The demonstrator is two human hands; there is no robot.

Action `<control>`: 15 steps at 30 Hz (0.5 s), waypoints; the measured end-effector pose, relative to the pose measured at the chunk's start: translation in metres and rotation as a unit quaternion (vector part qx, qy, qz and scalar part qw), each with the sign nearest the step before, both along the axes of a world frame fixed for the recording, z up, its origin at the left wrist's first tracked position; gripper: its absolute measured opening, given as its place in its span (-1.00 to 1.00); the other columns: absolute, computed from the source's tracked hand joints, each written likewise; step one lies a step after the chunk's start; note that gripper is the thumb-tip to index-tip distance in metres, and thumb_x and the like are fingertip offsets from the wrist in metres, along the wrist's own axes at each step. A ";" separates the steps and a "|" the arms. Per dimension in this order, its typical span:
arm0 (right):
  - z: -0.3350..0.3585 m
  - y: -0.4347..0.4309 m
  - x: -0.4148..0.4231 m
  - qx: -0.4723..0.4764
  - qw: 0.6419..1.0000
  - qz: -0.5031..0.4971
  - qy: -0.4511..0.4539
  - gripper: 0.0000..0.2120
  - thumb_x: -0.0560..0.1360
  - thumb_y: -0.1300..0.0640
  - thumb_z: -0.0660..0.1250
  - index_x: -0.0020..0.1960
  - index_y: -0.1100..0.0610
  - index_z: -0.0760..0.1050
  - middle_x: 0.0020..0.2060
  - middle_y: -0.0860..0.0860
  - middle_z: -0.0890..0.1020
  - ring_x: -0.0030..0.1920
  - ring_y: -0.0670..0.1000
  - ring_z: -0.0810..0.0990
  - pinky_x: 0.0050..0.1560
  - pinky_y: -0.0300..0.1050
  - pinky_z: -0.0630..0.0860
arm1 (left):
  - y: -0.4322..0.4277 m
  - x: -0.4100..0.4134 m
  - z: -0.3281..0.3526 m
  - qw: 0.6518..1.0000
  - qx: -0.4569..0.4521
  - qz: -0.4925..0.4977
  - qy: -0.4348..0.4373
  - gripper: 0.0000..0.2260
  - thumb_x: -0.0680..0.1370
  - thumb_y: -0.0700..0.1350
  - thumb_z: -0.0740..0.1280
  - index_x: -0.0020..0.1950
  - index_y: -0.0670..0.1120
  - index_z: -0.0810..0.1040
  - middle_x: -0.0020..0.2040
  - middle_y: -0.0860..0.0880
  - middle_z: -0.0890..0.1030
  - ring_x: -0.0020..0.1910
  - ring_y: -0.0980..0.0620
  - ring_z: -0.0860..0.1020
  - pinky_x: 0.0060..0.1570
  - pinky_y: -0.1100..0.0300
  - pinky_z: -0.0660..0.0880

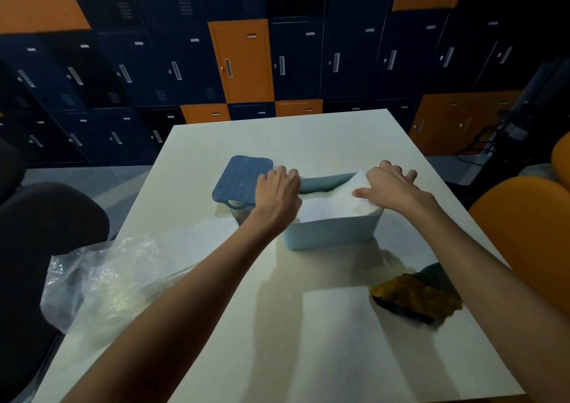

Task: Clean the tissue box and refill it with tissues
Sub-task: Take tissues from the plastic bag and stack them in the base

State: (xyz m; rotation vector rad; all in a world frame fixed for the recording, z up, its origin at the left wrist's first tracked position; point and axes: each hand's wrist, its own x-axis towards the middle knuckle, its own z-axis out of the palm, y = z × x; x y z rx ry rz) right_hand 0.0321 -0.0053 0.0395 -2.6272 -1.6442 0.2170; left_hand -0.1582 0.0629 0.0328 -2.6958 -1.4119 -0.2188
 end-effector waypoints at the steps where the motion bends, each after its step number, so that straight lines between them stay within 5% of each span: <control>1: -0.001 0.001 -0.001 -0.001 1.000 0.006 -0.004 -0.65 0.58 -0.06 0.24 0.20 0.19 0.47 0.22 0.18 0.38 0.21 0.20 0.35 0.22 0.14 0.22 | 0.000 0.002 0.001 1.000 -0.005 -0.008 0.000 -0.80 0.55 -0.17 0.28 0.17 -0.16 0.46 0.08 -0.14 0.52 -0.01 -0.11 0.48 -0.10 0.12 0.25; 6: -0.012 -0.001 -0.008 -0.022 0.998 0.057 -0.029 -0.74 0.61 0.04 0.19 0.19 0.15 0.51 0.08 0.11 0.33 0.16 0.16 0.32 0.16 0.09 0.19 | -0.005 0.011 -0.001 0.998 -0.013 -0.051 0.036 -0.87 0.48 -0.33 0.26 -0.05 -0.13 0.48 -0.04 -0.12 0.61 -0.22 -0.10 0.44 -0.15 0.13 0.24; 11: -0.010 0.004 -0.013 0.150 0.986 0.044 -0.058 -0.79 0.60 0.24 0.19 0.18 0.26 0.50 0.12 0.20 0.44 0.03 0.16 0.50 0.12 0.05 0.42 | -0.002 0.015 -0.002 0.993 0.000 -0.067 0.102 -0.86 0.48 -0.31 0.25 -0.11 -0.08 0.47 -0.04 -0.08 0.60 -0.11 -0.09 0.53 -0.01 0.11 0.25; 13: -0.010 0.008 -0.017 0.124 0.991 0.039 0.023 -0.78 0.56 0.34 0.17 0.15 0.32 0.50 0.04 0.20 0.47 -0.12 0.17 0.55 -0.04 0.05 0.56 | 0.001 0.014 -0.003 0.988 -0.020 -0.064 0.140 -0.89 0.50 -0.25 0.28 -0.04 -0.08 0.51 -0.04 -0.05 0.59 -0.04 -0.07 0.54 0.12 0.05 0.27; 15: -0.014 0.009 -0.023 0.032 0.998 0.021 0.055 -0.78 0.50 0.42 0.14 0.08 0.36 0.49 -0.02 0.20 0.47 -0.32 0.09 0.44 -0.34 -0.08 0.45 | 0.003 0.013 -0.006 0.985 -0.031 -0.059 0.162 -0.92 0.52 -0.20 0.28 -0.01 -0.06 0.52 -0.02 -0.04 0.60 0.00 -0.05 0.55 0.17 0.01 0.25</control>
